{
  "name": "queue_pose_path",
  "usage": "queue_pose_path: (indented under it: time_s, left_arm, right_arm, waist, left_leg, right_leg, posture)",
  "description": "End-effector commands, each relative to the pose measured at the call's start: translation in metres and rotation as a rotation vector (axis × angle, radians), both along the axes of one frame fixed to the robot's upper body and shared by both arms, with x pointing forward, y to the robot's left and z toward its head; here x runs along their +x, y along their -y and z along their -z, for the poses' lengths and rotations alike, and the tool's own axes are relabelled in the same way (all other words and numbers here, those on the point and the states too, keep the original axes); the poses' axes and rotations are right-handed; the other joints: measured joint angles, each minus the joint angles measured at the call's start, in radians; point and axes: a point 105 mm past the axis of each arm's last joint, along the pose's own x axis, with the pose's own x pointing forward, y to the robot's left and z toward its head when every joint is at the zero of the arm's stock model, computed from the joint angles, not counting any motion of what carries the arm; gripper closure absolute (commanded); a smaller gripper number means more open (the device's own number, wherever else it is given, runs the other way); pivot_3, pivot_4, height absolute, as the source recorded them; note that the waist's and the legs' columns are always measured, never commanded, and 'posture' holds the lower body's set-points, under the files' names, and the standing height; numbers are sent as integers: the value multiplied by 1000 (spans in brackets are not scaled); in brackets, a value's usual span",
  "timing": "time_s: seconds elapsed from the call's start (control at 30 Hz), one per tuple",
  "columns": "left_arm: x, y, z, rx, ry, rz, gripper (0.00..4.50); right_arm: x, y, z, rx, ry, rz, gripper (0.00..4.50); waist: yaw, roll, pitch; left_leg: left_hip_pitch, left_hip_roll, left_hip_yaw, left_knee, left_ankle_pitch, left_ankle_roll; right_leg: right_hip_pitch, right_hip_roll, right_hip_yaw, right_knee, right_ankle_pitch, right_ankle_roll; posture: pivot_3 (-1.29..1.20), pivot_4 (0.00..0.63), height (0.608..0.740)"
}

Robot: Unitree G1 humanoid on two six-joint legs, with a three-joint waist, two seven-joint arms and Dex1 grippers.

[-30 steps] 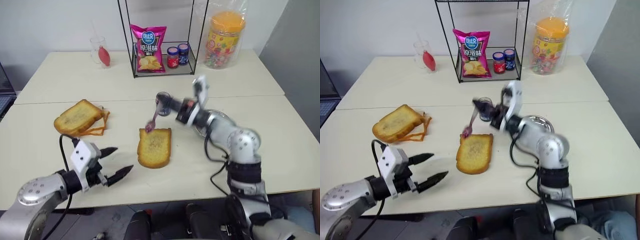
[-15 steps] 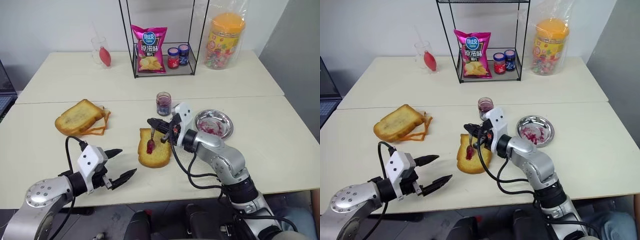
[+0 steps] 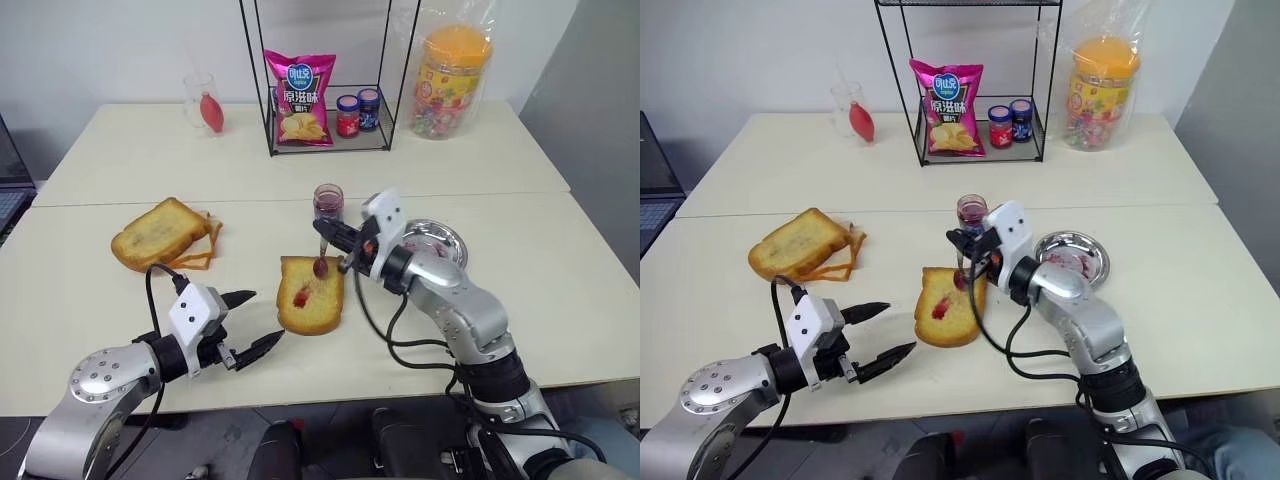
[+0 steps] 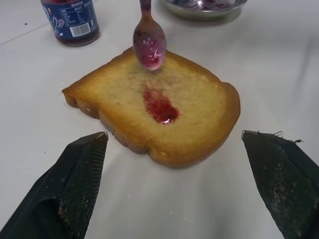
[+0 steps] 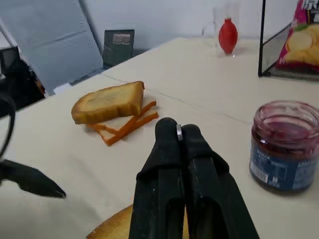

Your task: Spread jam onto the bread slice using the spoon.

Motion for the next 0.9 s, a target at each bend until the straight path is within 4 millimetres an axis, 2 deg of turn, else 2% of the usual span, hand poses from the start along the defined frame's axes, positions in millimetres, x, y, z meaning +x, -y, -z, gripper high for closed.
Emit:
queue_pose_path:
  time_s: [0.03, 0.17, 0.33, 0.43, 0.57, 0.67, 0.8, 0.9]
  left_arm:
    - [-1, 3, -9, 3, 41, 6, 0]
    - [-4, 3, -10, 3, 37, 13, 0]
    - [-6, 0, -7, 11, 30, 12, 0]
    - [-6, 0, -7, 11, 31, 12, 0]
    - [-5, 2, -7, 10, 34, 21, 0]
    - [-5, 3, -7, 13, 39, 28, 0]
    - [-4, 2, -5, 13, 41, 32, 0]
    - [-4, 3, -5, 9, 42, 38, 0]
  right_arm:
    - [-8, 2, -6, 121, -128, -32, 4487]
    - [-6, -3, 12, 194, -296, -33, 4487]
    - [2, -12, 30, 248, -408, -8, 4487]
    - [5, -14, 34, 252, -428, 0, 4487]
    - [18, -12, 49, 256, -475, 61, 4487]
    - [30, 7, 53, 248, -463, 130, 4487]
    - [45, 38, 44, 293, -458, 211, 4487]
    - [51, 51, 39, 311, -453, 241, 4487]
  waist:
    - [0, 0, 0]
    - [-1, 0, 0]
    - [-2, 0, 0]
    - [-2, 0, 0]
    - [-3, 0, 0]
    - [-3, 0, 0]
    - [1, 0, 0]
    - [1, 0, 0]
  left_leg:
    - [0, 0, 0, 0, 0, 0]
    - [0, 0, 0, 0, 0, 0]
    - [0, 0, 0, 0, 0, 0]
    - [0, 0, 0, 0, 0, 0]
    - [0, 0, 0, 0, 0, 0]
    - [0, 0, 0, 0, 0, 0]
    - [0, 0, 0, 0, 0, 0]
    - [0, -1, 1, 1, 0, 0]
  right_leg:
    - [0, 0, 0, 0, 0, 0]
    - [0, 0, 0, 0, 0, 0]
    - [0, 0, 0, 0, -2, -4]
    - [0, 0, 0, 0, -2, -4]
    - [0, 0, 0, 0, -2, -3]
    - [0, 0, 0, 0, -2, -3]
    - [0, 0, 0, 0, -2, -3]
    - [1, 0, 0, -1, -2, -3]
  posture:
    - [0, 150, 740]
    - [0, 150, 740]
    - [0, 150, 740]
    - [0, 150, 740]
    - [0, 150, 740]
    - [0, 150, 740]
    - [0, 150, 740]
    - [0, 150, 740]
